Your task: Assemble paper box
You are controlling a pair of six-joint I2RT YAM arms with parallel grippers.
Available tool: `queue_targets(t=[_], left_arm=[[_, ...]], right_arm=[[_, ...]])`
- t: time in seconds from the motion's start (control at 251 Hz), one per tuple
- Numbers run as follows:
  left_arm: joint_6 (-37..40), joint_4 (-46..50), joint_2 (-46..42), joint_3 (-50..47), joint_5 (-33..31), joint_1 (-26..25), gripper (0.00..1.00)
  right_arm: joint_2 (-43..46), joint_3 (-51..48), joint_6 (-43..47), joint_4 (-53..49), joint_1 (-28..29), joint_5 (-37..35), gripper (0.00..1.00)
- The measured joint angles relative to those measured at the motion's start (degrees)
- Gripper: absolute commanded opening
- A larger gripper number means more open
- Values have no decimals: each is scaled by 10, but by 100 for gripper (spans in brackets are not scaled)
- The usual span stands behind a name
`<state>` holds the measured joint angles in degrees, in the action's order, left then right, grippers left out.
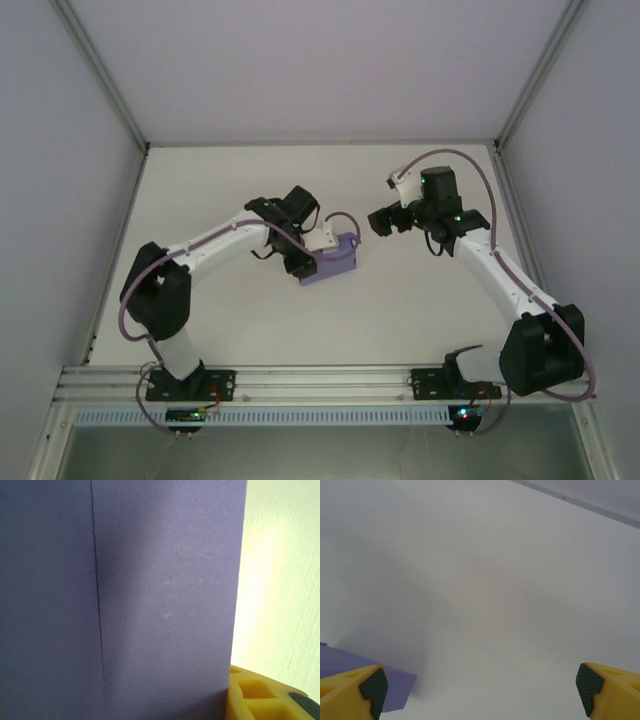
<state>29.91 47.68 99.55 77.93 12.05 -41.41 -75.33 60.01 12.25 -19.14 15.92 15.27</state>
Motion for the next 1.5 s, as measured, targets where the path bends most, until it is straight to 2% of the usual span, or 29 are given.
queue_targets(t=[0.263,0.551,0.635,0.702,0.774,1.002,1.297,1.501], left_arm=[[-3,31,38,33,11,12,23],[-15,33,48,40,14,12,23],[-16,33,48,40,15,12,23],[-16,33,48,40,15,12,23],[-20,32,48,40,14,12,22],[-26,24,51,42,15,12,23],[-28,25,57,51,14,9,24],[-26,28,63,57,14,9,24]], right_arm=[[-23,1,60,-30,27,58,87],[-98,34,100,-56,80,56,53],[-120,49,102,-61,91,56,33],[-136,59,105,-64,98,56,22],[-149,73,108,-79,101,59,14],[-149,77,73,-88,107,58,10],[-86,-8,-89,0,125,13,6],[-66,-47,-164,48,133,-8,3]])
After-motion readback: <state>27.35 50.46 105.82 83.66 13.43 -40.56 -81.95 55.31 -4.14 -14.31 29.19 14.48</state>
